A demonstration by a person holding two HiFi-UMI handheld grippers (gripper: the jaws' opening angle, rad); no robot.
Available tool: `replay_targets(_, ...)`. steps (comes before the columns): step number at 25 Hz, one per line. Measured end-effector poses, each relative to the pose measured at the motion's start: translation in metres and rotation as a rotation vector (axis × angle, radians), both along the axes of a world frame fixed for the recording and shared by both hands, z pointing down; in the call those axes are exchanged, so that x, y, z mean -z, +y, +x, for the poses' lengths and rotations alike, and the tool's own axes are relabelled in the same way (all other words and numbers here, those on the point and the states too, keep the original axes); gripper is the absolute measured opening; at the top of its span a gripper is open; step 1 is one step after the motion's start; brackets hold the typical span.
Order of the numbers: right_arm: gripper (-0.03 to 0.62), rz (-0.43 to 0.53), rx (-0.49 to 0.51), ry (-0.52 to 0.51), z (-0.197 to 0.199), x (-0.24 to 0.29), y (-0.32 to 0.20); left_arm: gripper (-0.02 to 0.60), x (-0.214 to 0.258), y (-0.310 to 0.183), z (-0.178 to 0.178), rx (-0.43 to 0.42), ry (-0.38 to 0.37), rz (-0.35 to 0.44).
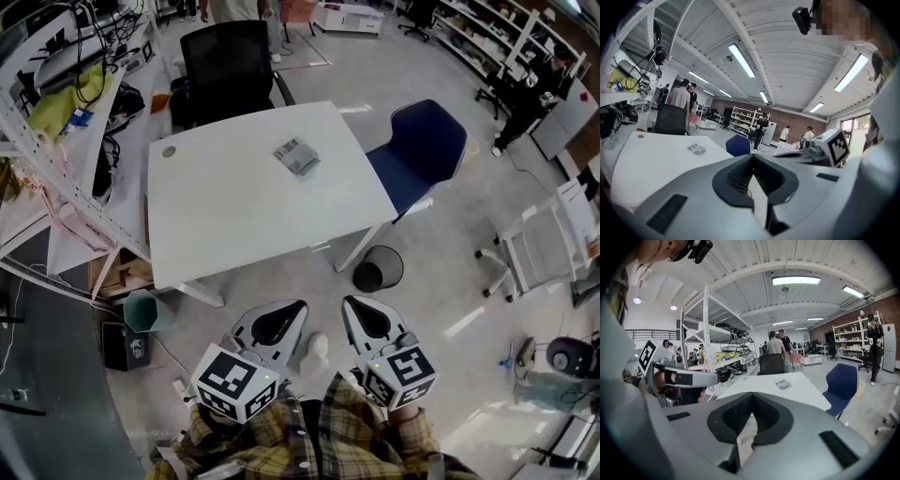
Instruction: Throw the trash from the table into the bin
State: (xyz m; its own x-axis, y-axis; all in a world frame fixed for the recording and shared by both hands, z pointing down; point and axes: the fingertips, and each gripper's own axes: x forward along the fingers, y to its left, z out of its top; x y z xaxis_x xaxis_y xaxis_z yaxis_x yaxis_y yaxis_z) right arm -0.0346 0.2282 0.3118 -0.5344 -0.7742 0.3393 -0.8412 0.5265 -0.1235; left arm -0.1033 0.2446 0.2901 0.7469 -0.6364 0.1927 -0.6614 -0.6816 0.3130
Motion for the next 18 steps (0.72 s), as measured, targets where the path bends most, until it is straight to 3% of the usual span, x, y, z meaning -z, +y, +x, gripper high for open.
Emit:
replay_targets(10, -0.002, -0.021, 0.088, -0.006, 0.068, -0.015, -0.066, 0.008, 0.002, -0.069, 0.072, 0.049, -0.007, 0.011)
replay_targets(18, -0.002, -0.057, 0.12, -0.017, 0.082, -0.031, -0.097, 0.008, -0.004, -0.098, 0.087, 0.073, -0.027, -0.007)
